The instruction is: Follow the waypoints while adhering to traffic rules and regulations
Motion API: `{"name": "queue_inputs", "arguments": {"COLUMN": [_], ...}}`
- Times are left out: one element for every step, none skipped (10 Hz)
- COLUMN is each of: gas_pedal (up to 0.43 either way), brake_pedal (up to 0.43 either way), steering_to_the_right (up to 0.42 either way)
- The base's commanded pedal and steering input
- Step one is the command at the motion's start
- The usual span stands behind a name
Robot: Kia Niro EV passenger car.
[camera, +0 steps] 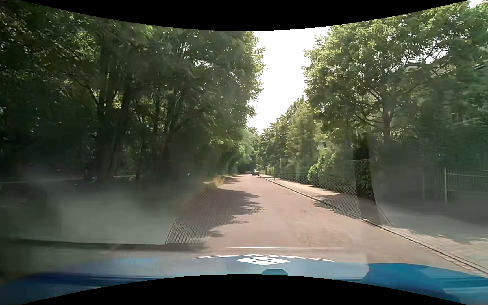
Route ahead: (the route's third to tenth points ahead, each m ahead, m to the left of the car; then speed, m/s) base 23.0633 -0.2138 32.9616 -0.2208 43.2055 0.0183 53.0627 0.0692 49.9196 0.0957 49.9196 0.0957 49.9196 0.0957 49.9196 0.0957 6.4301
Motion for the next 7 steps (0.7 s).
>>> {"name": "queue_inputs", "arguments": {"gas_pedal": [0.118, 0.118, 0.118, 0.118, 0.138, 0.15, 0.15], "brake_pedal": [0.0, 0.0, 0.0, 0.0, 0.0, 0.0, 0.0], "steering_to_the_right": [0.017, 0.017, 0.016, 0.015, 0.015, 0.015, 0.015]}}
